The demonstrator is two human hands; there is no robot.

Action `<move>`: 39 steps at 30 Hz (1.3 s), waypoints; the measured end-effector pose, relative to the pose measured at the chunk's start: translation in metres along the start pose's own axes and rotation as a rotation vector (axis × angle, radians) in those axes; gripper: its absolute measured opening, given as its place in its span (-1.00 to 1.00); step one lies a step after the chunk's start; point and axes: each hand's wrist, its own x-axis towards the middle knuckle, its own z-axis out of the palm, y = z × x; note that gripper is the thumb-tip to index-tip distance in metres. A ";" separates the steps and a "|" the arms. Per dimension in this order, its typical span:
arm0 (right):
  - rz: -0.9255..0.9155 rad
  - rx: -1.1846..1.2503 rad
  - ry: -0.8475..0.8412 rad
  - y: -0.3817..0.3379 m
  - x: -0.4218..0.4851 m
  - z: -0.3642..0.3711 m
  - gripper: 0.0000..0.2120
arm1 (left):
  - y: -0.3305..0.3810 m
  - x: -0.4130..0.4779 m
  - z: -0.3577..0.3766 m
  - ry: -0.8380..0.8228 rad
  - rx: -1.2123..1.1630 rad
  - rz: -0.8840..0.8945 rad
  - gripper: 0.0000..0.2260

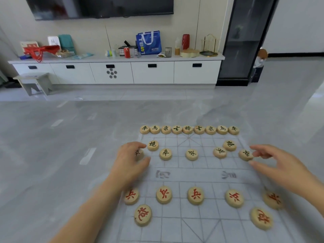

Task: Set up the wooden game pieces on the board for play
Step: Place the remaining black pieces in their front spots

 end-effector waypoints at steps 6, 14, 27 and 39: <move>0.009 -0.103 -0.027 0.010 0.000 0.011 -0.73 | 0.079 0.008 0.053 -0.100 0.197 0.183 -0.59; 0.028 -0.051 0.074 0.011 0.003 -0.002 -0.76 | 0.099 0.022 0.089 -0.088 0.480 0.069 -0.55; 0.034 -0.022 0.095 0.009 -0.002 -0.011 -0.67 | 0.099 0.029 0.081 -0.200 0.391 0.006 -0.56; 0.030 -0.056 0.041 0.008 -0.005 -0.008 -0.67 | 0.098 0.027 0.081 -0.132 0.313 -0.052 -0.64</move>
